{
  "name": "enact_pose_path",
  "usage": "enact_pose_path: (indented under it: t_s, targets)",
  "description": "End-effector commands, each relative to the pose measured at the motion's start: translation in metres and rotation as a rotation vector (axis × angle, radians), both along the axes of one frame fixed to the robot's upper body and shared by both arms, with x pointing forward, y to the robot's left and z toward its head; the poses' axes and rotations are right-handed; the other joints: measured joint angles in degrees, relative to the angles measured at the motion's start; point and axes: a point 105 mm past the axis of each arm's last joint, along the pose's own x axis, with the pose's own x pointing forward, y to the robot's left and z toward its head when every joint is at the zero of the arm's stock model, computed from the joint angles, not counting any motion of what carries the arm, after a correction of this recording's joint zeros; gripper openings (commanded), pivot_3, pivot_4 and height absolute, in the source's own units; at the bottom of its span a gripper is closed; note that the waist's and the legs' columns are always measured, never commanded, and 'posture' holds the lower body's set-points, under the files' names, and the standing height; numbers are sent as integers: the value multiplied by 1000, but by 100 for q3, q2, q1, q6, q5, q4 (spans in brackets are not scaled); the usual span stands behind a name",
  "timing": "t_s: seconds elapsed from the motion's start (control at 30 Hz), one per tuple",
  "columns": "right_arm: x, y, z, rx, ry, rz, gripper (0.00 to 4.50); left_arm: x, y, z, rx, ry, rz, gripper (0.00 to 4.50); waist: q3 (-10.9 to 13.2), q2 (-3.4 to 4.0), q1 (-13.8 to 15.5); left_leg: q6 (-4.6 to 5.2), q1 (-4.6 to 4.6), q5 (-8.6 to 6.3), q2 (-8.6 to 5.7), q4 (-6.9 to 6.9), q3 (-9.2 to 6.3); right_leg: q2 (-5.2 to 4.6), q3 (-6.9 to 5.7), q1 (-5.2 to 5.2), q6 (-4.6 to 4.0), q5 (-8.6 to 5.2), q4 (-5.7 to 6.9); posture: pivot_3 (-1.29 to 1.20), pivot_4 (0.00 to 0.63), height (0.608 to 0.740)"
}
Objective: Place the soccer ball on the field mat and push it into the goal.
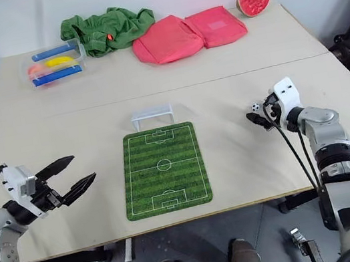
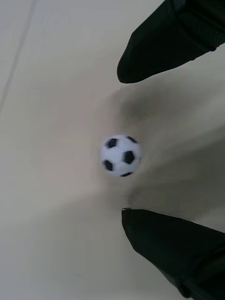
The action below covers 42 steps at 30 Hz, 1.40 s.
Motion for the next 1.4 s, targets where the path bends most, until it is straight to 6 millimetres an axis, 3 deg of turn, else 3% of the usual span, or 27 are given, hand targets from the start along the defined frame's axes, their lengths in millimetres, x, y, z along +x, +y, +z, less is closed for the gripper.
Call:
enact_pose_path:
  t_s: [0.03, 0.17, 0.27, 0.43, 0.57, 0.73, 0.8, 0.87, 1.0, 1.13, 1.23, 1.4]
  targets:
    - [4, 6, 4, 31, -10, 15, 4487, 0, -1, 12, -12, -51, 3, 4500, 0, 0, -13, 0, 0, 0, 0, 1, 0, 0, 0, 0, 0, 0, 0, 0, 150, 740]
    - [9, 8, 4, 79, -7, -8, 4487, 2, -1, 13, -15, -54, 2, 4500, 0, 0, -54, 0, 0, 0, 1, 2, 0, 0, 1, 0, 0, 0, 2, 0, 150, 740]
    - [11, 10, 2, 94, 4, -19, 3864, 3, -1, 13, -16, -57, 3, 4500, 0, 0, -93, 0, 0, 0, 1, 3, 0, 0, 1, 1, 0, 0, 4, 0, 150, 740]
    - [11, 16, 1, 74, 8, 13, 2116, 5, 1, 15, -16, -67, 11, 4500, 0, 0, -108, -1, 1, 0, 1, 1, 0, 0, 1, 0, 0, 0, 4, 0, 150, 740]
    - [12, 22, 16, 62, -56, 60, 834, 2, 2, 14, -16, -70, 9, 4500, 0, 0, -106, -1, 0, 0, 1, 1, 0, 0, 1, 0, 0, 0, 4, 0, 150, 740]
    - [0, 58, 54, 40, -184, 263, 836, -4, 2, 10, -7, -52, -22, 4500, 10, 16, -97, -1, -1, -1, 1, 0, 0, 0, 1, -3, 0, 0, 5, 0, 150, 740]
    - [-20, 92, 67, 19, -206, 419, 836, -9, 1, 5, 12, -34, -61, 4500, 9, 16, -87, -2, -1, -1, 2, 0, -1, 0, 1, -4, 0, 0, 7, 0, 150, 740]
    - [-37, 112, 71, 11, -199, 510, 836, -11, 0, 3, 22, -27, -88, 4500, 10, 16, -79, -4, -1, -2, 3, -1, -1, 0, 1, -7, 0, 0, 8, 0, 150, 740]
    - [-92, 170, 55, -39, -100, 848, 836, -17, 0, -4, 66, -11, -145, 4500, 9, 16, 10, -3, -2, -4, 3, 7, -1, 0, 1, -6, 0, 0, 12, 0, 150, 740]
    - [-132, 207, 33, -119, -26, 1095, 836, -22, -4, -7, 74, -12, -201, 4500, 10, 16, 51, 1, -3, -14, 3, 14, 0, 0, 1, -7, 0, 0, 13, 0, 150, 740]
    - [-148, 229, 22, -165, 11, 1221, 836, -30, -5, -13, 77, 6, -241, 4500, 9, 15, 61, 3, -6, -21, 3, 26, -1, 0, 1, -7, 0, 0, 19, 0, 150, 740]
    - [-156, 247, 6, -209, 45, 1304, 836, -41, -7, -22, 90, 20, -284, 4500, 9, 15, 51, 3, -6, -25, 4, 31, 1, 0, 0, -10, -1, 0, 25, 0, 150, 740]
